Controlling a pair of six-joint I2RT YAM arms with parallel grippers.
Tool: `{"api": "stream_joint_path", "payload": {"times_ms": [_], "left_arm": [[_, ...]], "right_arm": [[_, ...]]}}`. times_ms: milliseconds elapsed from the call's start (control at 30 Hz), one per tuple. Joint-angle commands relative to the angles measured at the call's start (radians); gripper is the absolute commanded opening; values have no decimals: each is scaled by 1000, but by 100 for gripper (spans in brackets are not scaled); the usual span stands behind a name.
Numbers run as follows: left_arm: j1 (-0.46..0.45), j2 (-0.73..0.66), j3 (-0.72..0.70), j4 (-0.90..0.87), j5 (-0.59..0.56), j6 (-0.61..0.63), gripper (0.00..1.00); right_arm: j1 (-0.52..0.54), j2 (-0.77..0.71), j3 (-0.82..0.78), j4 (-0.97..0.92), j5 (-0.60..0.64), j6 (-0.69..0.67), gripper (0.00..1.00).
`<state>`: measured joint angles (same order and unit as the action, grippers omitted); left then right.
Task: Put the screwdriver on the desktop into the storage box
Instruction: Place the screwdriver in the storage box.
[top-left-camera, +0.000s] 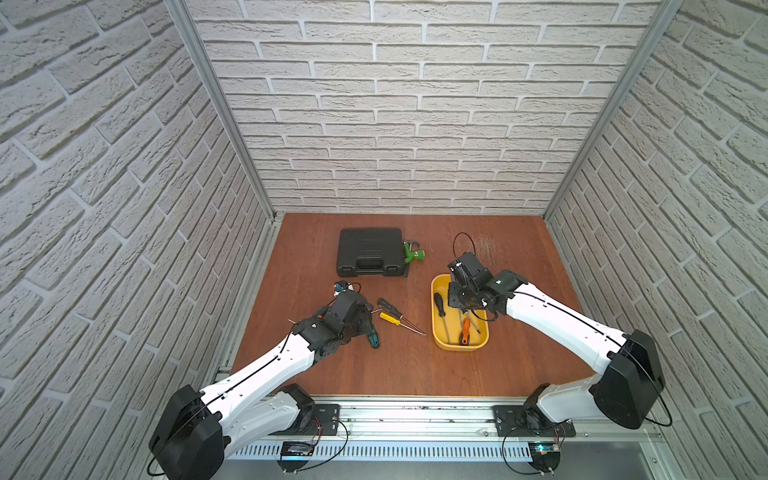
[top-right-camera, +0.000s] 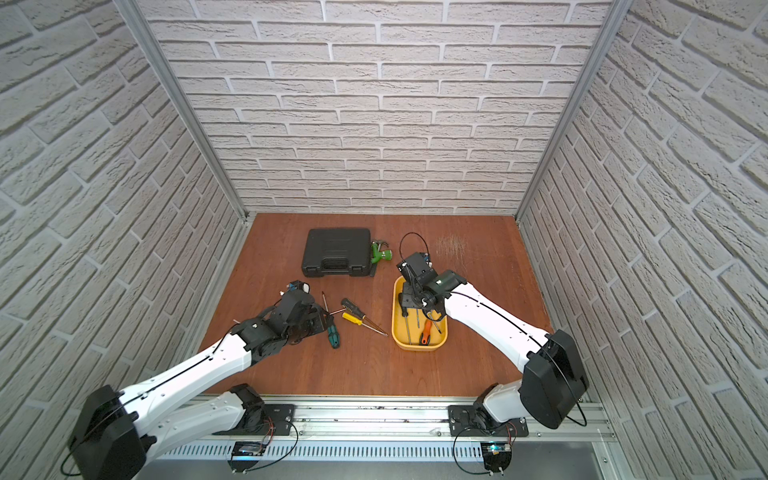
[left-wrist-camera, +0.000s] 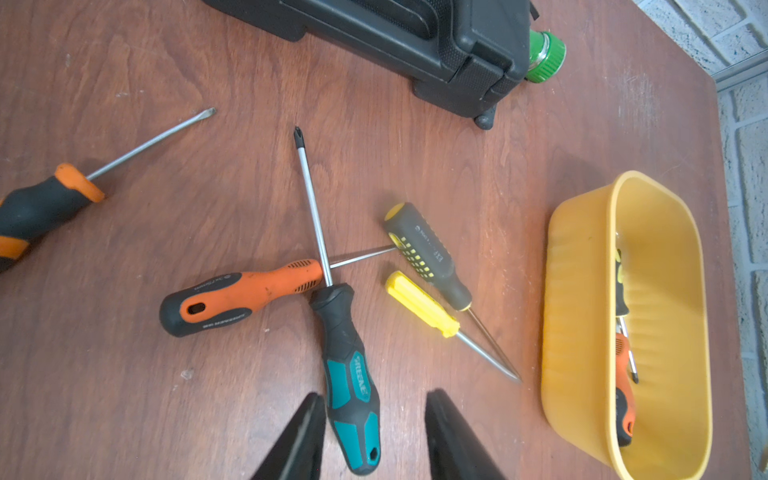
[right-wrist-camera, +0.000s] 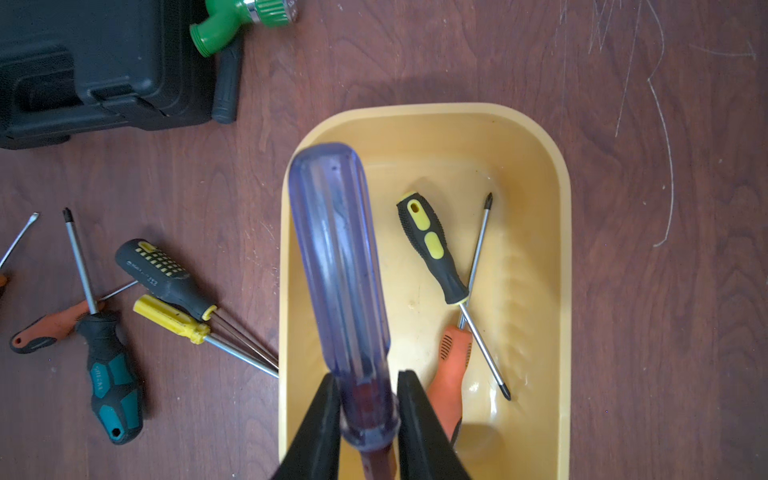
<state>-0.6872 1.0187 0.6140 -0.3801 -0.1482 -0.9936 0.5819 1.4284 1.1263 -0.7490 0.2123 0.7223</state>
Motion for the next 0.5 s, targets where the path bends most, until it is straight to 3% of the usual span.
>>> {"api": "stream_joint_path", "payload": {"times_ms": [0, 467], "left_arm": [[8, 4, -10, 35, 5, -7, 44], [8, 7, -14, 32, 3, -10, 44]], "right_arm": [[-15, 29, -1, 17, -21, -5, 2], [-33, 147, 3, 55, -65, -34, 3]]}}
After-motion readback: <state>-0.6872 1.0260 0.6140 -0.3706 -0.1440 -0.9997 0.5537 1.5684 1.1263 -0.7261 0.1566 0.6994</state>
